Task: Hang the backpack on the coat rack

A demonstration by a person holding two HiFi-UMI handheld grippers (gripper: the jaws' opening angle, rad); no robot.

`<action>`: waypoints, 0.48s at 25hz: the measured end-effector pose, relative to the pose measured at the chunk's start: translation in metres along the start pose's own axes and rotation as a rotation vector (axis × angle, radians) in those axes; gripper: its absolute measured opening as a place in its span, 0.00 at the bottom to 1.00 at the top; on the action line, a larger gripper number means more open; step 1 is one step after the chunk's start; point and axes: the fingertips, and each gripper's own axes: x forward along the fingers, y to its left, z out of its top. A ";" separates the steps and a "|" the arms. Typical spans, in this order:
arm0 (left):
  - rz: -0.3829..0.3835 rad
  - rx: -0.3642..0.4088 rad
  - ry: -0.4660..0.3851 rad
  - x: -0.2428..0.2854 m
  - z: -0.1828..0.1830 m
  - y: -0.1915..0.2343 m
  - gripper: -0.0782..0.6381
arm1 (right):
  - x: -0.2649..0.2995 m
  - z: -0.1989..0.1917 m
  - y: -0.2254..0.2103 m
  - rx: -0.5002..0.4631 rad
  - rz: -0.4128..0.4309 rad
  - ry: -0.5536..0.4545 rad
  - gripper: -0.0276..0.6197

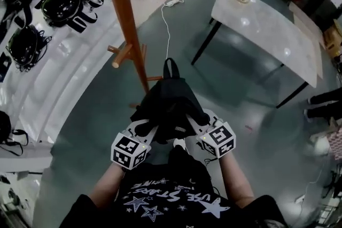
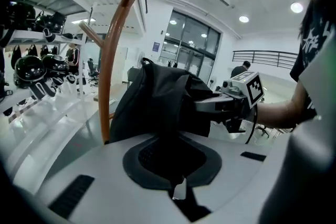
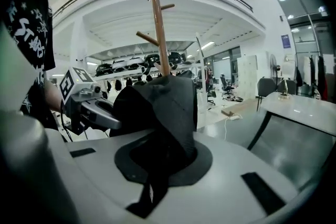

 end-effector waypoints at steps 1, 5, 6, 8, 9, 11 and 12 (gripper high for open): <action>0.017 -0.013 0.005 0.006 -0.001 0.000 0.15 | 0.003 -0.003 -0.007 0.002 0.026 0.012 0.08; 0.081 -0.070 0.024 0.027 -0.012 0.008 0.15 | 0.023 -0.021 -0.027 0.020 0.124 0.064 0.08; 0.093 -0.088 0.028 0.032 -0.016 0.011 0.15 | 0.029 -0.026 -0.030 0.021 0.144 0.076 0.08; 0.116 -0.130 0.033 0.040 -0.025 0.014 0.15 | 0.040 -0.035 -0.035 0.019 0.180 0.100 0.08; 0.129 -0.153 0.035 0.043 -0.031 0.014 0.15 | 0.043 -0.040 -0.037 0.016 0.199 0.114 0.08; 0.155 -0.195 0.040 0.050 -0.042 0.012 0.15 | 0.048 -0.052 -0.040 0.016 0.230 0.139 0.08; 0.163 -0.207 0.043 0.054 -0.047 0.013 0.15 | 0.051 -0.057 -0.042 0.018 0.238 0.146 0.08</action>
